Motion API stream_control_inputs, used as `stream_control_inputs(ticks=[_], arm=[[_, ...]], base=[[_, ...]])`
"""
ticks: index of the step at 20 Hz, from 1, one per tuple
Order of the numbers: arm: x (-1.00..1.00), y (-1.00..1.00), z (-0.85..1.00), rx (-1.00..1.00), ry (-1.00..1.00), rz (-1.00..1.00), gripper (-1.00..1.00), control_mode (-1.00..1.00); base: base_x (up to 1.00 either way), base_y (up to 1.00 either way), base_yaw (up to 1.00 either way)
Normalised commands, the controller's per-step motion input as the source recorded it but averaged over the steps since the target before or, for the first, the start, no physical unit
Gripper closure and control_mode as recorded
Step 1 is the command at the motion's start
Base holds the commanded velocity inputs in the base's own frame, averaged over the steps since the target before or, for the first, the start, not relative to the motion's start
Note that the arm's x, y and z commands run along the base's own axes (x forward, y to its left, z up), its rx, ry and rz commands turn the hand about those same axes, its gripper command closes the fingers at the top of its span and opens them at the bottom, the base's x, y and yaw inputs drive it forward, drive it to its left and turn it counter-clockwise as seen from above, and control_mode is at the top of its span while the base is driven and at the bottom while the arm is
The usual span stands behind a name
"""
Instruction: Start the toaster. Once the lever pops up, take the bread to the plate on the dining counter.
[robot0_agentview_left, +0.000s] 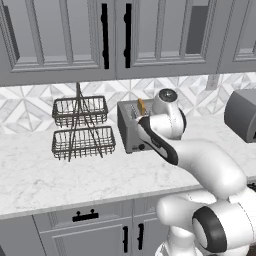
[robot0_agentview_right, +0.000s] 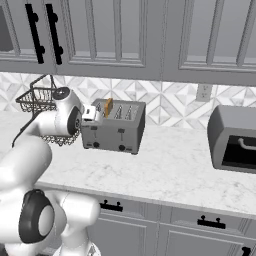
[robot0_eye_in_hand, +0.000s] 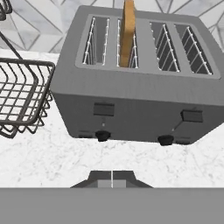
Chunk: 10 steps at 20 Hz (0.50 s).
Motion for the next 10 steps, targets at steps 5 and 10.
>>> stream_control_inputs(ticks=[5,10], arm=[[0.21,0.06,-0.06,0.0,0.0,-0.01,1.0,-1.0],[0.19,0.0,-0.1,0.0,0.0,0.0,1.0,-1.0]], base=[[0.0,0.0,0.0],[0.0,0.0,0.0]])
